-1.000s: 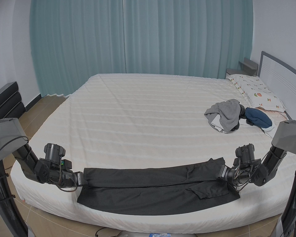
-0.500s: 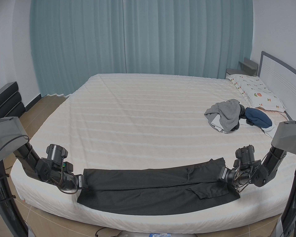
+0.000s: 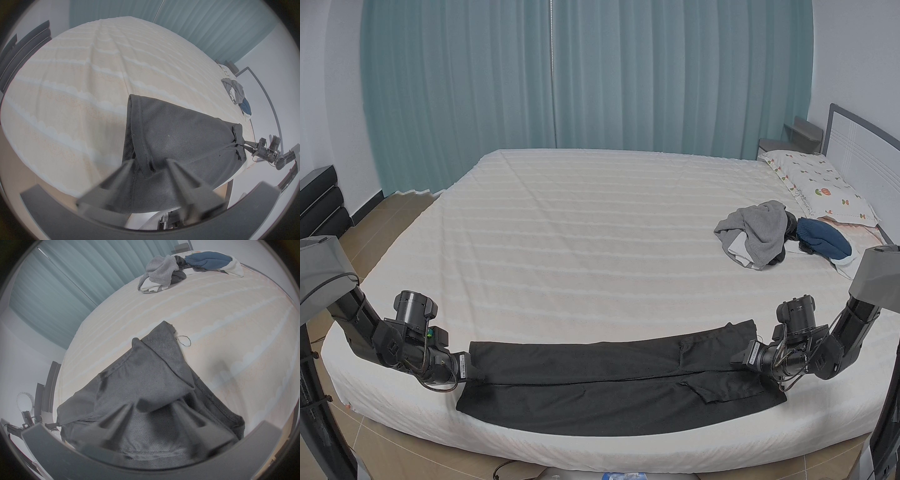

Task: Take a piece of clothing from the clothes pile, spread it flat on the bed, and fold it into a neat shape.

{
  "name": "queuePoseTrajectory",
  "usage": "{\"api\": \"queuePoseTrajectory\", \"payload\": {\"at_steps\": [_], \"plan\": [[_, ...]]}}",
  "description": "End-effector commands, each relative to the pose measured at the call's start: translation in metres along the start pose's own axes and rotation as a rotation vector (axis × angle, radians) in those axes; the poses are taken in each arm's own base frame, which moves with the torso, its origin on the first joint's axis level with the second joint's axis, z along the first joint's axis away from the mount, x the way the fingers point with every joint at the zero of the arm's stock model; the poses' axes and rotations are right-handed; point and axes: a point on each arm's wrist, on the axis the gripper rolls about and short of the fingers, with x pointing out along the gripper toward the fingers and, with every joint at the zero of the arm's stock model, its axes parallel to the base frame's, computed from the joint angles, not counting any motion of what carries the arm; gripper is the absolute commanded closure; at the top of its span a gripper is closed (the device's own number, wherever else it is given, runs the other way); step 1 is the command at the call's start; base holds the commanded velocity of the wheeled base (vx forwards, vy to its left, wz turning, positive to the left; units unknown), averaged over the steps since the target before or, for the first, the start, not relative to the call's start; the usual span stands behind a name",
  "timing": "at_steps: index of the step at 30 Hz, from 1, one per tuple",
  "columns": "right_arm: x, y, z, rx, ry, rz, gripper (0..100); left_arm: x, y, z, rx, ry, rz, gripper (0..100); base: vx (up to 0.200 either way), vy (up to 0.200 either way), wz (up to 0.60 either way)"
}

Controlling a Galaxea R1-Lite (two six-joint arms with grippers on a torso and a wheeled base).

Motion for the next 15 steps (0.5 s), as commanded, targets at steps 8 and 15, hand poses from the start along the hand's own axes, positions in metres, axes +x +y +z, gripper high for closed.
{"api": "queuePoseTrajectory", "payload": {"at_steps": [8, 15], "plan": [[-0.028, -0.006, 0.032, 0.052, -0.133, 0.023, 0, -0.02, 0.002, 0.01, -0.012, -0.074, -0.003, 0, 0.0, 0.0, 0.0], [-0.029, -0.012, 0.046, 0.092, -0.175, 0.026, 0, -0.029, 0.008, 0.025, -0.061, -0.115, -0.008, 0, 0.0, 0.0, 0.0]]}}
